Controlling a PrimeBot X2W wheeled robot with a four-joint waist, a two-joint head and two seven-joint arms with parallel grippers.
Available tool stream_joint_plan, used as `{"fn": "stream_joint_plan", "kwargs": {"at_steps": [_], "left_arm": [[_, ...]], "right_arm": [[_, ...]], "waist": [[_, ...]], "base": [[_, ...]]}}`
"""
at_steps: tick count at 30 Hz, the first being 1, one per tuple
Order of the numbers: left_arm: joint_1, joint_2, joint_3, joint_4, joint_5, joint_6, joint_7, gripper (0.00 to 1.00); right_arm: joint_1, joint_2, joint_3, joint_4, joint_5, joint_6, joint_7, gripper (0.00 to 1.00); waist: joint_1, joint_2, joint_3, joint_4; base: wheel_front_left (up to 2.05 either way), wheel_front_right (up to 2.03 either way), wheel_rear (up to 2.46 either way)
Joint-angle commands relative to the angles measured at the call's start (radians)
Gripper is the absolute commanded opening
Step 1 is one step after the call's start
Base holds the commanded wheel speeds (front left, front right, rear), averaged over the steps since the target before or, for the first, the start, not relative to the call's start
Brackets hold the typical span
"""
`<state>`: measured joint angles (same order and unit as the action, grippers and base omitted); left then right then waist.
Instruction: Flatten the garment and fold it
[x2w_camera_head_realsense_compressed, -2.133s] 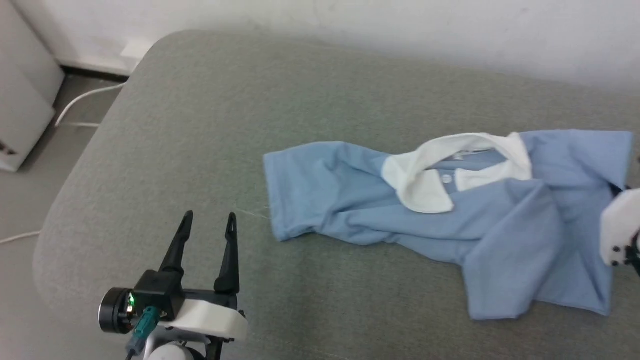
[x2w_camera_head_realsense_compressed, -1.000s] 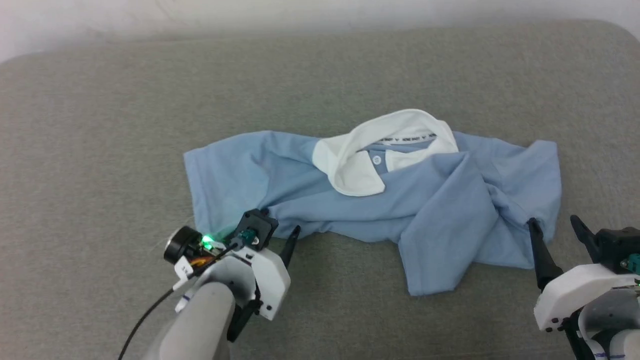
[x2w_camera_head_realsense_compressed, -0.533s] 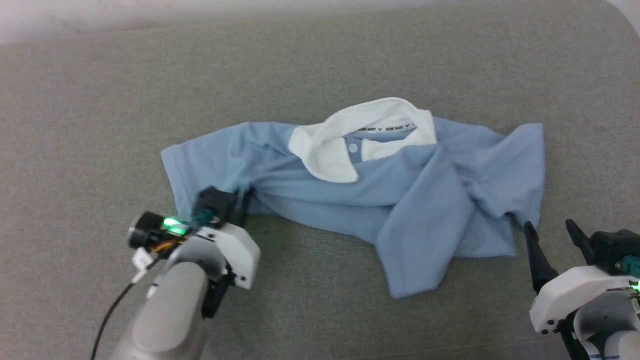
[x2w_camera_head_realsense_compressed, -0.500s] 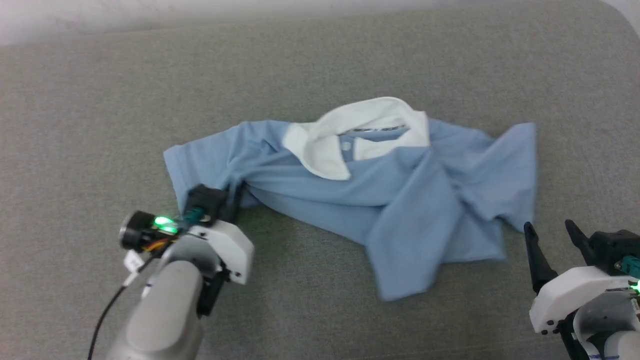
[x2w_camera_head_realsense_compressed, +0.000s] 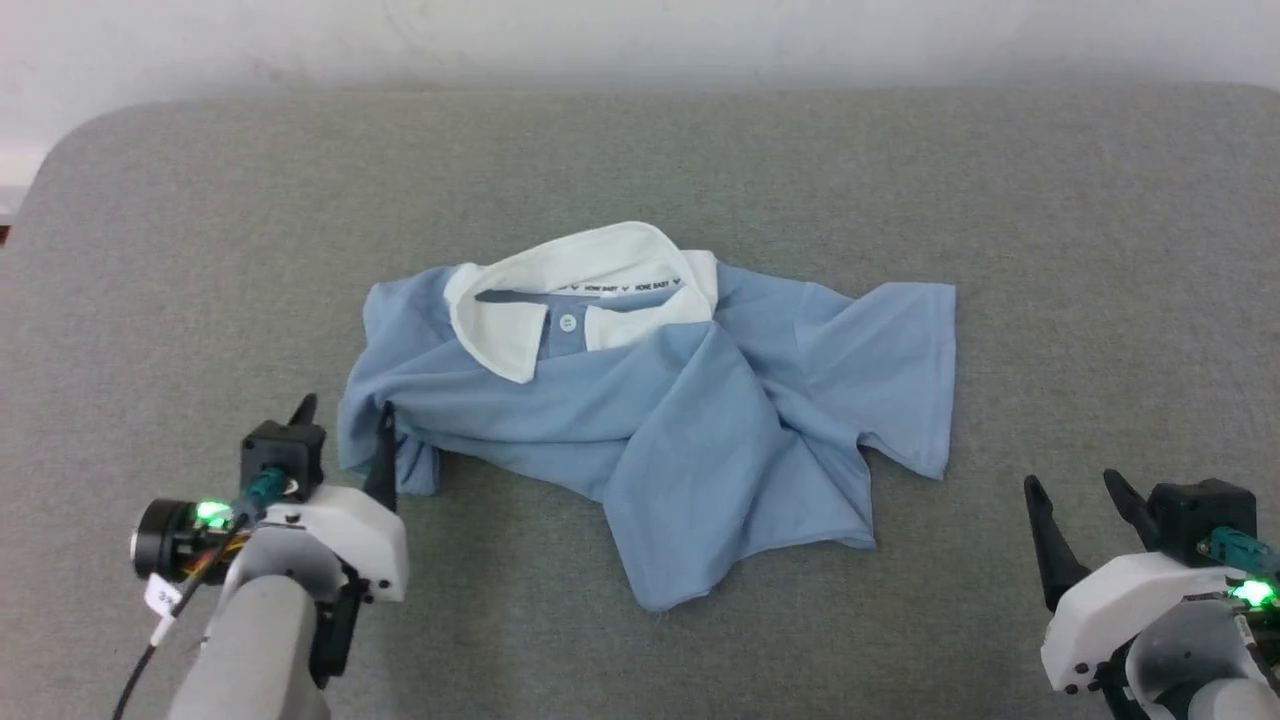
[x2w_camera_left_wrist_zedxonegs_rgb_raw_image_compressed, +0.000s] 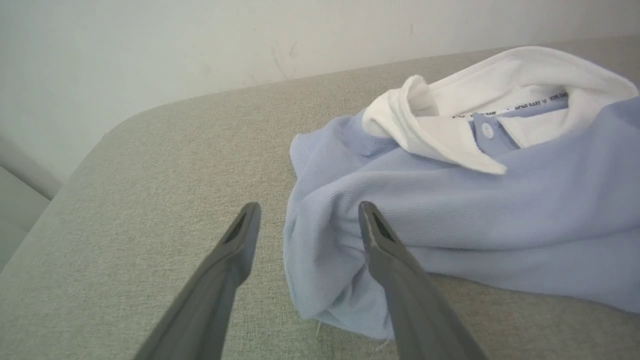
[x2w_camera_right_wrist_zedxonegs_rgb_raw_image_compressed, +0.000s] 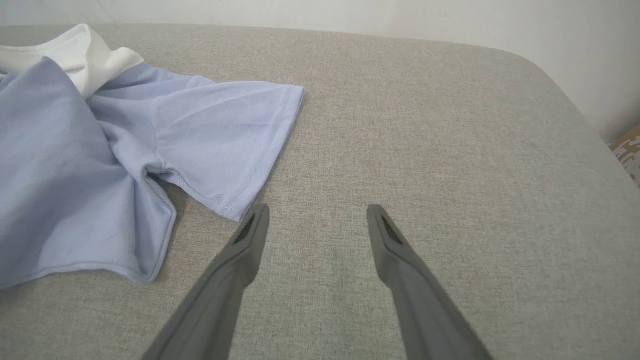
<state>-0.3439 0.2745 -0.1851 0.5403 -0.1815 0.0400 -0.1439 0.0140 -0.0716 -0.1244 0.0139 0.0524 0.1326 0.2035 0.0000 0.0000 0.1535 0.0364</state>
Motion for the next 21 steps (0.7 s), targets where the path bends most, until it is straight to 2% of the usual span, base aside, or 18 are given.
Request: {"fn": "stream_joint_plan", "kwargs": {"at_steps": [1, 4, 6, 9, 12, 16, 21], "left_arm": [[0.016, -0.01, -0.006, -0.012, 0.005, -0.004, -0.01, 1.0], [0.046, -0.034, -0.029, -0.085, 0.011, 0.005, -0.019, 1.0], [0.072, -0.058, -0.056, -0.151, 0.005, -0.008, 0.005, 1.0], [0.118, -0.102, -0.118, -0.241, -0.032, -0.062, 0.116, 1.0], [0.138, -0.121, -0.179, -0.302, -0.069, -0.115, 0.251, 1.0], [0.123, -0.123, -0.235, -0.316, -0.074, -0.132, 0.379, 1.0], [0.074, -0.126, -0.255, -0.266, -0.062, -0.126, 0.437, 1.0]], "right_arm": [[0.014, -0.001, -0.001, 0.002, -0.002, -0.002, 0.003, 1.0], [0.02, 0.0, 0.001, 0.006, -0.001, -0.002, 0.005, 1.0], [0.024, 0.001, -0.001, 0.008, 0.001, -0.002, 0.005, 1.0], [0.028, 0.002, -0.003, 0.01, 0.003, -0.002, 0.006, 1.0], [0.027, 0.004, 0.007, 0.013, 0.004, -0.002, 0.009, 1.0], [0.014, 0.006, 0.02, 0.019, 0.009, -0.002, 0.006, 1.0], [0.0, 0.01, 0.026, 0.031, 0.013, -0.002, -0.001, 1.0]], "waist": [[0.0, 0.0, -0.013, 0.012], [0.0, 0.0, -0.025, 0.019], [0.0, 0.0, -0.031, 0.024], [0.0, 0.0, -0.034, 0.028], [0.0, 0.0, -0.026, 0.023], [0.0, 0.0, -0.002, 0.001], [0.0, 0.0, 0.028, -0.036]], "base": [[0.0, 0.0, 0.0], [0.0, 0.0, 0.0], [0.0, 0.0, 0.0], [0.0, 0.0, 0.0], [0.0, 0.0, 0.0], [0.0, 0.0, 0.0], [0.0, 0.0, 0.0]]}}
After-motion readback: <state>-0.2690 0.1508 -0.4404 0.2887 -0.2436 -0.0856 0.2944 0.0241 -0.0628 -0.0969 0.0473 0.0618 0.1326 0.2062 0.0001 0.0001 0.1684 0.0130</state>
